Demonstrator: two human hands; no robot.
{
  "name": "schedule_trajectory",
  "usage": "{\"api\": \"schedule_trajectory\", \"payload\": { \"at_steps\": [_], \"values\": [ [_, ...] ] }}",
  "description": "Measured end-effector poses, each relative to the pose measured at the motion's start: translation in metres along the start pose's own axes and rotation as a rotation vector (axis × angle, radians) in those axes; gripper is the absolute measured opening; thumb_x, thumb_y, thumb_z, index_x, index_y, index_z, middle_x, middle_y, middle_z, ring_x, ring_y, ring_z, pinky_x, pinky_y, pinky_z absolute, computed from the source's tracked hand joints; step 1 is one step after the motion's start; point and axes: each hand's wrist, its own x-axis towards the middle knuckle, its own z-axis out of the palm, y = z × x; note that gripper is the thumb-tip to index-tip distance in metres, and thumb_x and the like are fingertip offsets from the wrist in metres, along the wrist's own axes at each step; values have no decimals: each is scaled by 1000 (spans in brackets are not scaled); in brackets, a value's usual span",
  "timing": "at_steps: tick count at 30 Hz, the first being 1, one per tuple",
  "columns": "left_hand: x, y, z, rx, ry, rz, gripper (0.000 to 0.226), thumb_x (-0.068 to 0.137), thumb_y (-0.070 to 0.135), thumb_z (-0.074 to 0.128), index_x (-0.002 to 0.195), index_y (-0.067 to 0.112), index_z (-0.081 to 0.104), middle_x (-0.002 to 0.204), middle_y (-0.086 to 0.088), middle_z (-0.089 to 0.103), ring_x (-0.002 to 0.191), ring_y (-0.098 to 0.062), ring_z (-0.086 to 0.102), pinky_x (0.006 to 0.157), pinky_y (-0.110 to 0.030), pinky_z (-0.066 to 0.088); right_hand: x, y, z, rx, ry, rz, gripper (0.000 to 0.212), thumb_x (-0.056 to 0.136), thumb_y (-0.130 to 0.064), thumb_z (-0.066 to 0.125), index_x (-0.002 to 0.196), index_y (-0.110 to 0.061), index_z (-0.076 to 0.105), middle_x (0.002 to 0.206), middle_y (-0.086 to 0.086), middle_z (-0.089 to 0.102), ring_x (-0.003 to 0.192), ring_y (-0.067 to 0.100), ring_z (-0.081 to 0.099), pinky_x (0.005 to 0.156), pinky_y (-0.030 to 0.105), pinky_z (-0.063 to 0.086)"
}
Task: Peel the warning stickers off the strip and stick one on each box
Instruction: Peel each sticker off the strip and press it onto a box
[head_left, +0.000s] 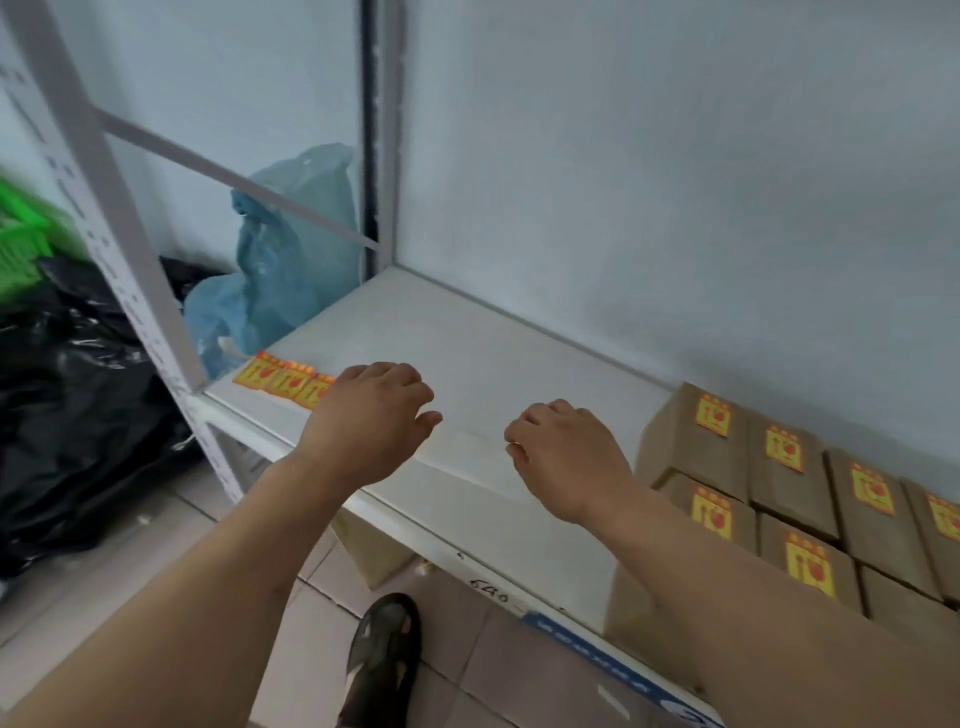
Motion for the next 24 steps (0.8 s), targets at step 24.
{"api": "schedule_trajectory", "payload": {
  "at_steps": [24],
  "values": [
    [-9,-108,73,-245,-178,-495,38,99,33,45,137,30,47,138,1,46,127,-24,38,105,-39,36,167,-124,63,404,-97,301,33,98,-31,49,126,-16,57,123,11,50,106,30,58,83,32,46]
  ]
}}
